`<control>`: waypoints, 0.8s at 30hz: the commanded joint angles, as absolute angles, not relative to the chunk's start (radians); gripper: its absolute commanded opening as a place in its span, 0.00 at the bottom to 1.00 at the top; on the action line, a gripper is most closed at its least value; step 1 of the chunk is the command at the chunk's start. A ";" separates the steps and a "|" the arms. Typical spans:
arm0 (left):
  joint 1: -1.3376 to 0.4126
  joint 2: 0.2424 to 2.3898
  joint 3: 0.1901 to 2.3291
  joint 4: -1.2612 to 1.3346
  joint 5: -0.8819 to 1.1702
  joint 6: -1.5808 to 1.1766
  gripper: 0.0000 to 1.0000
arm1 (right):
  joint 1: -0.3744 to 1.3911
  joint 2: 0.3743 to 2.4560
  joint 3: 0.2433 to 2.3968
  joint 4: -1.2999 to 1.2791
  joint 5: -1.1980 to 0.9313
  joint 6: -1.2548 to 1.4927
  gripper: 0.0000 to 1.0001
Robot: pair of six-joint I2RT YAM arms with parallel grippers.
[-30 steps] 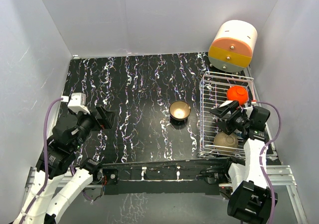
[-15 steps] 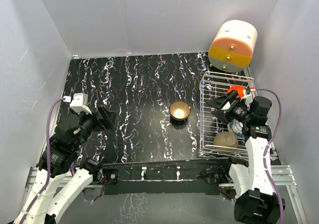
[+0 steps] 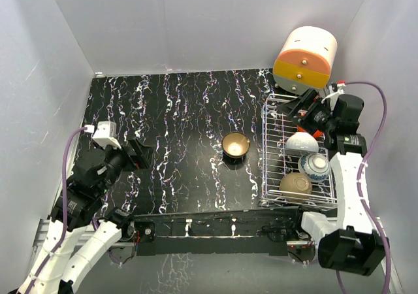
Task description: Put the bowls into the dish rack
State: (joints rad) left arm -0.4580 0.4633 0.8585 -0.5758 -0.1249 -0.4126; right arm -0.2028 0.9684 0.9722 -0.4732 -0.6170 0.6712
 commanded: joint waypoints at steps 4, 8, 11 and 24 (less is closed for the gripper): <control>-0.460 0.496 0.887 -0.541 -0.090 -0.397 0.97 | -0.170 1.122 1.176 -0.641 -0.266 0.369 0.99; -0.460 0.510 0.875 -0.526 -0.086 -0.391 0.97 | -0.108 1.205 1.230 -0.738 -0.070 0.274 0.99; -0.460 0.525 0.874 -0.517 -0.081 -0.383 0.97 | -0.081 1.235 1.239 -0.785 0.048 0.235 0.99; -0.460 0.545 0.855 -0.485 -0.053 -0.381 0.97 | -0.035 1.307 1.194 -0.803 0.188 0.195 0.99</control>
